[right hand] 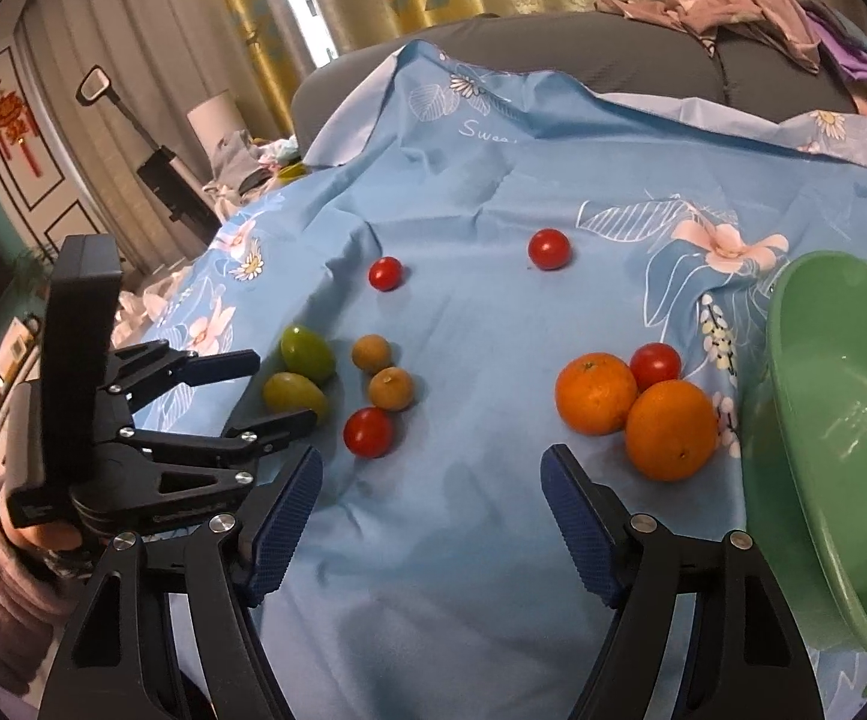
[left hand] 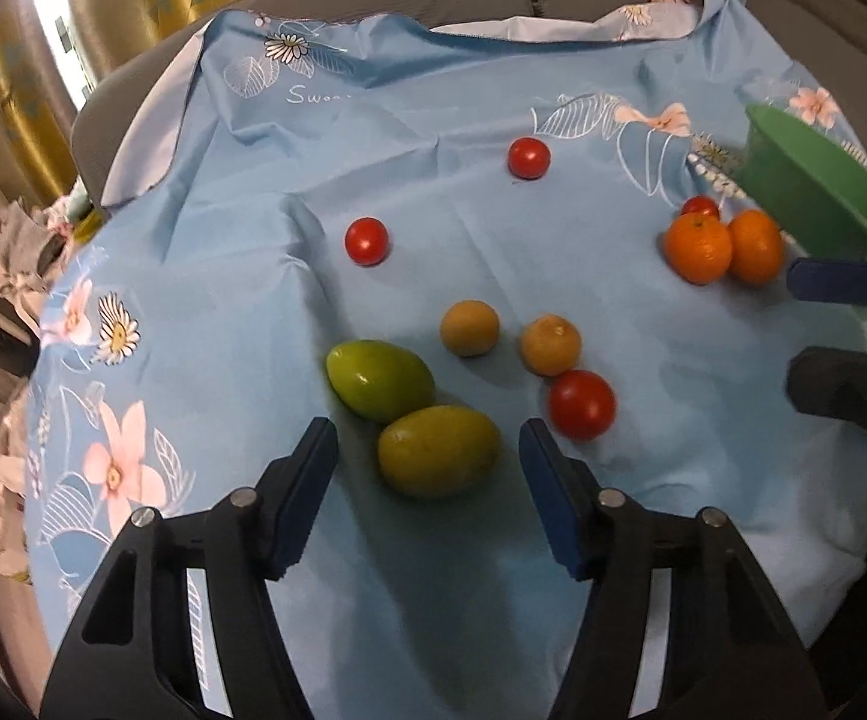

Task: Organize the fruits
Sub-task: 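Lower the left tool onto the yellow-green lime and close its fingers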

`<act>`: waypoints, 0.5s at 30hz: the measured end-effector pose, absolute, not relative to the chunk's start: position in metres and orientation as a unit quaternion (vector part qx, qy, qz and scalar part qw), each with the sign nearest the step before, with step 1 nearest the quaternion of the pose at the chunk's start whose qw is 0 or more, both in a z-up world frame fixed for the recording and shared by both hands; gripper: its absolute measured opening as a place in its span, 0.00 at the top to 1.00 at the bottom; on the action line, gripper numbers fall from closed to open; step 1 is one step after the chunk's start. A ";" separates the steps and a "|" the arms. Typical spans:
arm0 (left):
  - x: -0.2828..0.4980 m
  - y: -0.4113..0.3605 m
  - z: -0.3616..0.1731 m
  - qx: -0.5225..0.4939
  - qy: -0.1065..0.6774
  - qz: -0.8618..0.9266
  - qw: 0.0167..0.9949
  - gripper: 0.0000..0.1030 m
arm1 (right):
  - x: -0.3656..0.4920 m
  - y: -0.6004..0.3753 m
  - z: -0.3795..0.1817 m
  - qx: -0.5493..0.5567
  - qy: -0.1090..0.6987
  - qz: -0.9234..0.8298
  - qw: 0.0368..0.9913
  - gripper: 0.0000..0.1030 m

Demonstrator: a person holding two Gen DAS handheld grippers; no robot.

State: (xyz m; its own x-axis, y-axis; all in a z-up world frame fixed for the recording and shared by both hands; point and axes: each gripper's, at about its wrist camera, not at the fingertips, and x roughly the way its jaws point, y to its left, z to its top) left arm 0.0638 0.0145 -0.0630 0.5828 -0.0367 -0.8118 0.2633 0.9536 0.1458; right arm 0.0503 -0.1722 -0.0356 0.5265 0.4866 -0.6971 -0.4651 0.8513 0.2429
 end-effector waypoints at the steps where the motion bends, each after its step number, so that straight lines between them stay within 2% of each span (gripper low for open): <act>1: 0.066 0.014 -0.066 0.134 0.453 -0.079 0.878 0.39 | 0.051 -0.172 -0.036 0.015 0.403 0.273 0.874 0.25; 6: 0.069 0.016 -0.068 0.143 0.462 -0.081 0.872 0.39 | 0.051 -0.174 -0.036 0.019 0.400 0.275 0.874 0.25; 11: 0.066 0.016 -0.059 0.131 0.437 -0.078 0.886 0.51 | 0.052 -0.177 -0.039 0.025 0.405 0.272 0.873 0.25; 15: 0.061 0.011 -0.057 0.121 0.432 -0.118 0.886 0.50 | 0.051 -0.178 -0.038 0.024 0.403 0.272 0.874 0.25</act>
